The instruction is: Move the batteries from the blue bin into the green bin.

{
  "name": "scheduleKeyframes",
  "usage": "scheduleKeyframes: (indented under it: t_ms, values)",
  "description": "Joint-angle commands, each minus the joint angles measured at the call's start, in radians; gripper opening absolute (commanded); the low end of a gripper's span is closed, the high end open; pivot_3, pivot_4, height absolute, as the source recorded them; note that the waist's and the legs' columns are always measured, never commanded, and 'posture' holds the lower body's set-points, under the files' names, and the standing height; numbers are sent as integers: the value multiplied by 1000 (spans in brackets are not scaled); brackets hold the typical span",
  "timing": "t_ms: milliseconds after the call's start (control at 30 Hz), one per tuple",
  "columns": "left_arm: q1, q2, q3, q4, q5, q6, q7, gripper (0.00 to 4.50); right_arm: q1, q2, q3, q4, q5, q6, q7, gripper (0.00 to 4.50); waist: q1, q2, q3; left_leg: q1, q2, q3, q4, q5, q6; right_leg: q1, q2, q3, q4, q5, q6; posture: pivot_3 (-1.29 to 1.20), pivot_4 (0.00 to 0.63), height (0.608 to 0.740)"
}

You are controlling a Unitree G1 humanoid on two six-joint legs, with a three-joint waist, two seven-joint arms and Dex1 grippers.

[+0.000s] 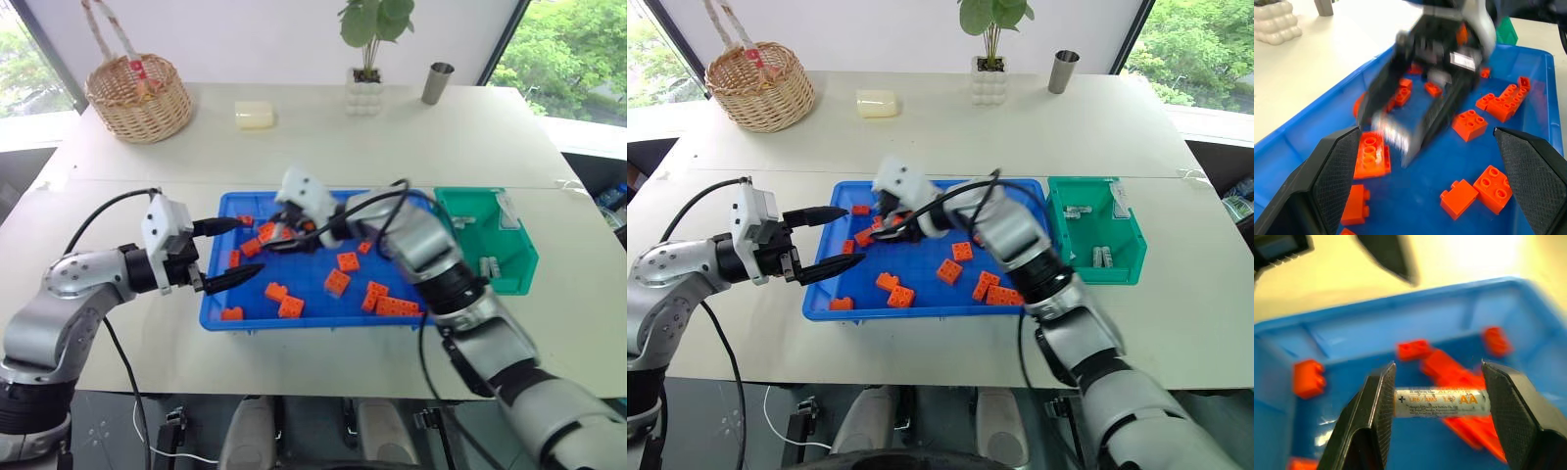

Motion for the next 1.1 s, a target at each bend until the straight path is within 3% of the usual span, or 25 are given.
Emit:
scheduleKeyframes:
  t_ms: [33, 200, 333, 500, 667, 733, 900, 1000, 1100]
  values:
    - [-2, 7, 23, -35, -14, -12, -4, 4500, -38, -156, -151, -59, 20, 14, 31, 2158, 1, 0, 0, 0, 0, 0, 0, 0, 0, 0, 0, 0, 0, 0, 0, 0, 150, 736]
    - [-26, -2, -1, -10, -2, -26, -20, 4500, 74, -417, -298, -59, 26, 36, 60, 2158, -4, 0, 0, 0, 0, 2, -2, 0, 0, -1, 3, -1, 0, 0, 0, 0, 150, 736]
    - [-48, -8, -20, 14, 9, -37, -39, 4500, 198, -507, -363, -74, 24, 30, 36, 2158, -10, 0, 0, 2, 1, 3, -3, 0, 0, -1, 4, -1, 0, -1, -1, 0, 150, 736]
    - [-87, -7, -36, 52, 16, -46, -59, 4500, 319, -532, -424, -129, 50, 58, 7, 2158, -10, 0, 0, 4, 1, 3, -2, 0, 0, 0, 4, 2, 0, -1, -1, 0, 150, 736]
    - [-135, -8, -45, 99, 26, -50, -79, 4500, 343, -551, -434, -121, 28, 29, -34, 4470, -6, 0, 0, 4, 0, 3, -2, 0, 0, 0, 4, 2, 0, -1, -1, 0, 150, 736]
    - [-148, -7, -44, 112, 27, -49, -85, 4500, 331, -564, -448, -110, 39, 31, -28, 4470, -5, 0, 0, 3, 0, 3, -2, 0, 0, 0, 3, 2, 0, -1, -1, 0, 150, 736]
    - [-174, 22, -19, 150, 22, -49, -118, 4500, 385, -704, -565, -50, 120, -177, 197, 4470, 1, 0, 1, 2, 0, 3, -2, 0, 0, 0, 3, 2, 0, -1, 0, 0, 150, 736]
    - [-187, 65, 13, 181, 10, -35, -153, 4500, 532, -806, -644, 47, 137, -363, 394, 4470, 3, 0, 0, 2, 0, 3, -2, 0, 1, 1, 4, 1, -2, -1, 0, 0, 150, 736]
    - [-174, 119, 58, 224, -7, -43, -214, 4500, 624, -838, -694, 205, 123, -555, 474, 4470, -5, 0, 0, 3, 0, 4, -2, -1, 1, 4, 4, 0, -7, -1, 0, 0, 150, 736]
